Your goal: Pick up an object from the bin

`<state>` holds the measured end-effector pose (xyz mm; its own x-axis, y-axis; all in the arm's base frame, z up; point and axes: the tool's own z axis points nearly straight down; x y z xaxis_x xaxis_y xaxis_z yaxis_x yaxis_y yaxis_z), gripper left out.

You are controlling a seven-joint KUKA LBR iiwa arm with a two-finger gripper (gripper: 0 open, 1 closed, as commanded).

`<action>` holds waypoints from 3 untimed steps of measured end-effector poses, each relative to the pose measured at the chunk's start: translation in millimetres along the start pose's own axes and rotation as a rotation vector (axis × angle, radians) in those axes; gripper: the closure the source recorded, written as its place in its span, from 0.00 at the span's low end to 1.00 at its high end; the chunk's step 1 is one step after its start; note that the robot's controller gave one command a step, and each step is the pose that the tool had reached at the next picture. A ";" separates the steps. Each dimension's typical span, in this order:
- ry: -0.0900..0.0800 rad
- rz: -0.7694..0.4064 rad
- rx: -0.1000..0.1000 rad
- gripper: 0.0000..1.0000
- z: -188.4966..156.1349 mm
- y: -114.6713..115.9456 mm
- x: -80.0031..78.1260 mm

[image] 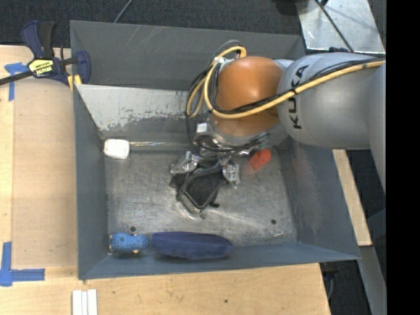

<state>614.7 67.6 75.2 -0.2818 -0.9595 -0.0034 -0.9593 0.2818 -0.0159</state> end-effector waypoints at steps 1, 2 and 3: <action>-0.015 0.003 0.006 1.00 -3.5 -0.5 -6.2; 0.000 0.005 -0.009 1.00 -92.5 -3.1 -6.8; 0.001 0.008 -0.016 1.00 -94.2 -2.8 -6.4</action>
Offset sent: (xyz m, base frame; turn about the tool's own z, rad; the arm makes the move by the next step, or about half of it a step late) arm 0.0000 0.0000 0.0000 0.0000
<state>617.6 73.1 169.4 -0.2895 -0.9572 -0.0019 -0.9572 0.2895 0.0001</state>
